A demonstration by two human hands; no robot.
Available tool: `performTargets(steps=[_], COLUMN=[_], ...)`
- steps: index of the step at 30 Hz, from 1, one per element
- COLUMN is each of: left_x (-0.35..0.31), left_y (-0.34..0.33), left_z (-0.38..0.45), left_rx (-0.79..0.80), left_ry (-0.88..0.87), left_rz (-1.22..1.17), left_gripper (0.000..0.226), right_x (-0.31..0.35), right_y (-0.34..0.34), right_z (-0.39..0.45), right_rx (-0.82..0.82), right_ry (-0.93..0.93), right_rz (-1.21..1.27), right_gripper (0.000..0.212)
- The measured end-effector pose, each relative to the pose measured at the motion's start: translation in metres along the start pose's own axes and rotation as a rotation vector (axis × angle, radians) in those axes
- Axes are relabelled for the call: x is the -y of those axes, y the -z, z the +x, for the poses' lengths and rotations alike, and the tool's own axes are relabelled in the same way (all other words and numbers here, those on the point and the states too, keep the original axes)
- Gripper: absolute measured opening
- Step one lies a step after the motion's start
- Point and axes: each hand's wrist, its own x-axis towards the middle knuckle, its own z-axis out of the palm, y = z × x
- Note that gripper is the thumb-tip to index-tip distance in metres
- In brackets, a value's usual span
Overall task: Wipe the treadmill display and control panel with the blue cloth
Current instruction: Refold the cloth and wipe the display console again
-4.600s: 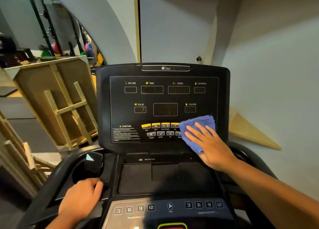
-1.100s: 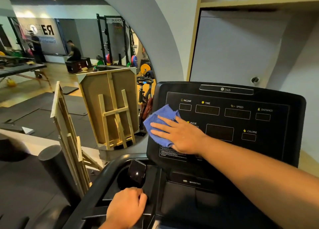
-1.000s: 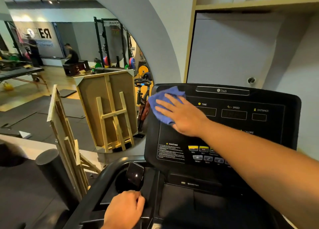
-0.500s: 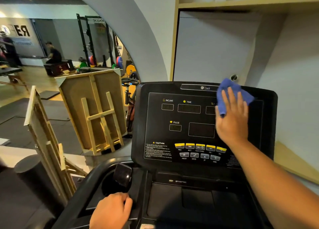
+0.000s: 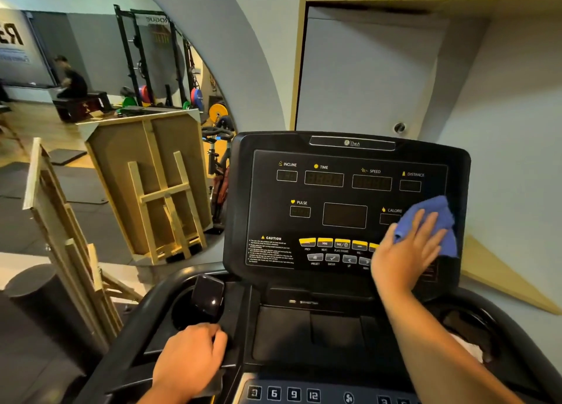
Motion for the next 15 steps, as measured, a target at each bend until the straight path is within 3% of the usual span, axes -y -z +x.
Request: performTargets(steps=[3,8,10,12,15], left_x=[-0.003,-0.003,-0.003,-0.004,-0.003], left_y=[0.001,0.002,0.003,0.003,0.003], left_z=[-0.003,-0.003,-0.002,-0.003,-0.003], left_rx=[-0.01,0.028,0.029,0.027,0.027], left_ry=[-0.013,-0.005,-0.004,-0.007,-0.011], left_rz=[0.004,0.012,0.007,0.013,0.004], left_gripper=[0.039,0.039,0.039,0.039,0.04], right_x=[0.032,0.026,-0.007,-0.04,-0.066], right_y=[-0.012,-0.022,-0.007,0.011,0.03], right_z=[-0.041,-0.08,-0.06,-0.032,-0.024], right_rx=[0.111,0.366,0.405,0.421,0.396], right_ry=[0.175,1.042,1.232,1.244,0.974], right_rz=[-0.093,-0.368,-0.415,-0.447,-0.404], right_gripper=[0.068,0.085,0.08,0.08,0.086])
